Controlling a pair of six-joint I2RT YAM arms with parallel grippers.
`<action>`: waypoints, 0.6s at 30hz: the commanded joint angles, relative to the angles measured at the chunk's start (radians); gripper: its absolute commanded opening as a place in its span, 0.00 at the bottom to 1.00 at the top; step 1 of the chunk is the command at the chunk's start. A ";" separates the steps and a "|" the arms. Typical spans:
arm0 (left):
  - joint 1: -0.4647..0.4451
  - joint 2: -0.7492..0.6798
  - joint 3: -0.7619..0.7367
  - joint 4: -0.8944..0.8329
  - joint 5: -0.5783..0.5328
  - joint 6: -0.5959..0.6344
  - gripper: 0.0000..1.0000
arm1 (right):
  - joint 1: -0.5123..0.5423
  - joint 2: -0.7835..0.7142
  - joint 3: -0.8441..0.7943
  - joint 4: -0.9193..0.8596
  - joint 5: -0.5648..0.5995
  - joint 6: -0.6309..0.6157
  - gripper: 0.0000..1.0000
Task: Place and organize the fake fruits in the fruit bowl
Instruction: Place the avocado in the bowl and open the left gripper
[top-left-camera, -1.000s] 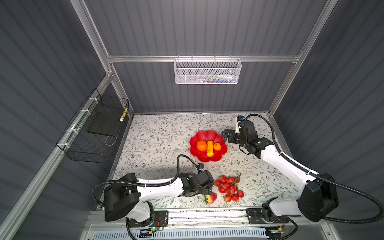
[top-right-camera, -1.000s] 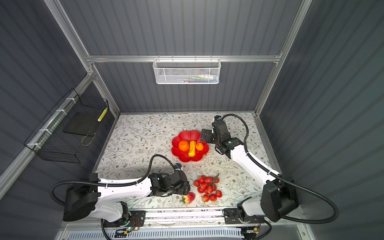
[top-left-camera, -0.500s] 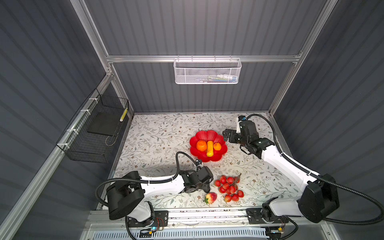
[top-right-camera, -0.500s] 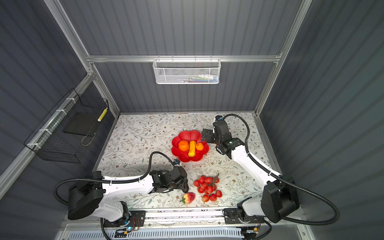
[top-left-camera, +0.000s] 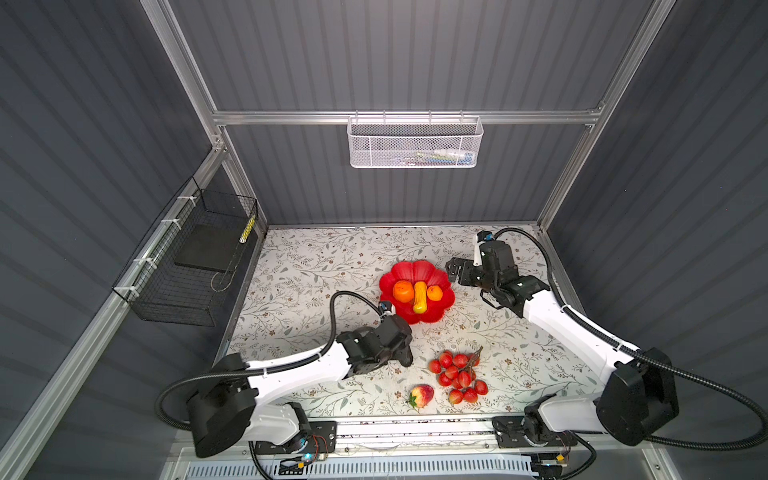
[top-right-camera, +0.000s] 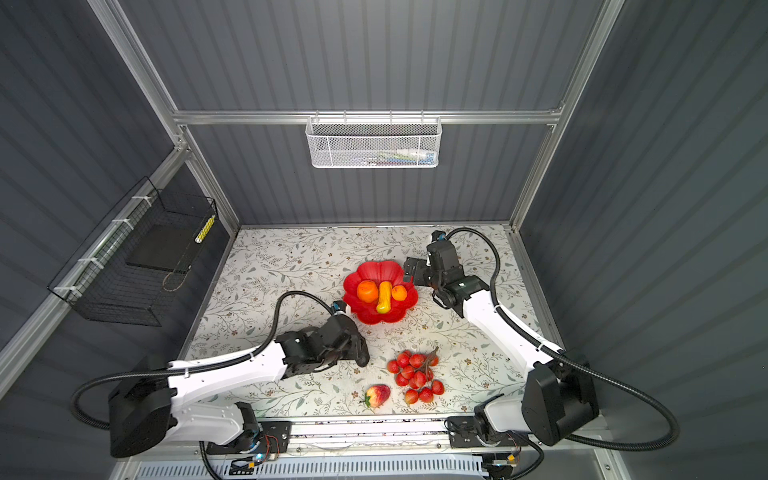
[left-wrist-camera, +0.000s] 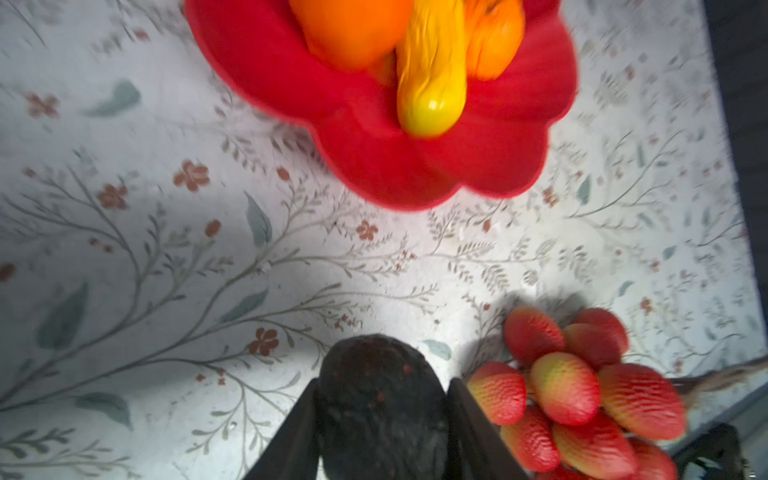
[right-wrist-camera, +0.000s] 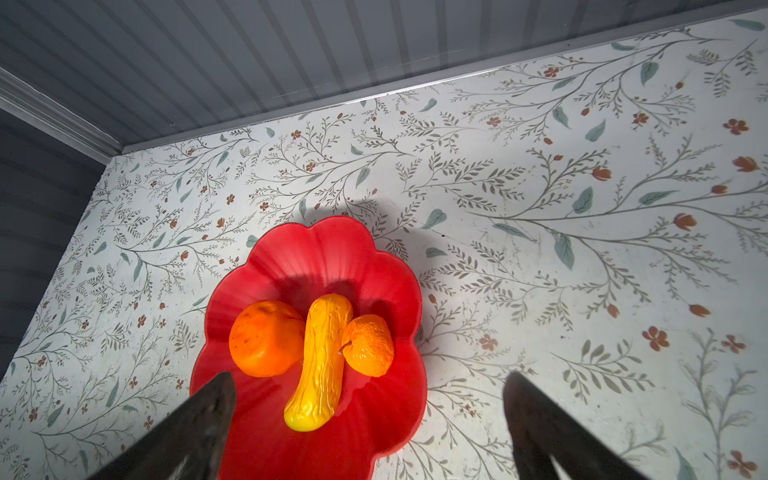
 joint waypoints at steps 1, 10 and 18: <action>0.037 -0.081 0.073 -0.084 -0.067 0.131 0.28 | -0.006 -0.019 -0.009 0.020 -0.003 -0.008 0.99; 0.203 0.126 0.297 -0.050 0.050 0.320 0.25 | -0.009 -0.046 -0.014 0.002 -0.008 -0.009 0.99; 0.244 0.342 0.365 0.057 0.116 0.322 0.26 | -0.014 -0.096 -0.052 -0.026 -0.010 -0.018 0.99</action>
